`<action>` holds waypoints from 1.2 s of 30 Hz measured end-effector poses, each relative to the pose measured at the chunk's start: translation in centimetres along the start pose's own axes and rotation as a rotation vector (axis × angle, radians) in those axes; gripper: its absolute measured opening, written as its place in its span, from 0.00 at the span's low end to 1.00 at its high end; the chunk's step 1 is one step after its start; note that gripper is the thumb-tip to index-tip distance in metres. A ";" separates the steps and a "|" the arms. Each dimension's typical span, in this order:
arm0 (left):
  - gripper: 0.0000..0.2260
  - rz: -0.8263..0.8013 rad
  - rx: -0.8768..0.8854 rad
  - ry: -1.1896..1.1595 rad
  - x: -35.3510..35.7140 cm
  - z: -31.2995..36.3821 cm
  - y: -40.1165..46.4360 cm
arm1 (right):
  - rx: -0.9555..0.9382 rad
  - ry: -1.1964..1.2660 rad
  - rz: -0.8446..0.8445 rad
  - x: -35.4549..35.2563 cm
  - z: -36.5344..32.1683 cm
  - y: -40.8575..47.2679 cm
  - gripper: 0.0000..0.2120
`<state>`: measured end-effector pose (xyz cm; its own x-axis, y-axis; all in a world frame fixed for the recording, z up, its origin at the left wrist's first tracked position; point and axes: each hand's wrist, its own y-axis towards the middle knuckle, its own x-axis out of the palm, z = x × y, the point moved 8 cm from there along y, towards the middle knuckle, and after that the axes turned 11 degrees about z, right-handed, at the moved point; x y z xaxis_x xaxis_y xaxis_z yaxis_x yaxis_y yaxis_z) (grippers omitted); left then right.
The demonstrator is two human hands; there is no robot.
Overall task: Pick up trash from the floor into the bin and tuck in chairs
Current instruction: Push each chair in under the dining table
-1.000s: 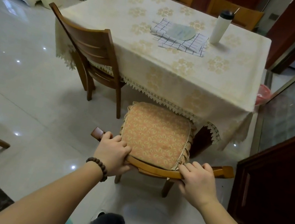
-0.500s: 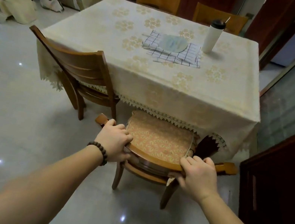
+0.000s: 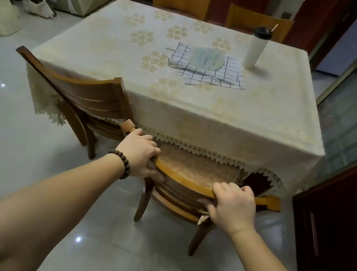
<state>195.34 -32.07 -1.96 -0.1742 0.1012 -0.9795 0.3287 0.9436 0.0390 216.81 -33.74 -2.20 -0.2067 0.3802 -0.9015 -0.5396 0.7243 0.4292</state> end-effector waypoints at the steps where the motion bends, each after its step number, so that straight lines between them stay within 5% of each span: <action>1: 0.31 0.005 -0.003 -0.009 0.2 -0.4 0.2 | -0.005 0.005 -0.005 0.3 -0.1 0.4 0.18; 15: 0.25 0.144 -0.071 -0.084 0.5 1.5 6.0 | -0.085 -0.044 -0.001 2.2 7.6 3.8 0.19; 36: 0.17 0.025 -0.161 -0.029 1.5 -1.5 15.9 | -0.109 0.015 -0.034 6.4 14.3 12.0 0.17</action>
<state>198.90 -16.40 -2.51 -0.1404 0.1179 -0.9831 0.1795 0.9795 0.0918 220.73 -14.41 -2.02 -0.1981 0.3475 -0.9165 -0.6323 0.6692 0.3904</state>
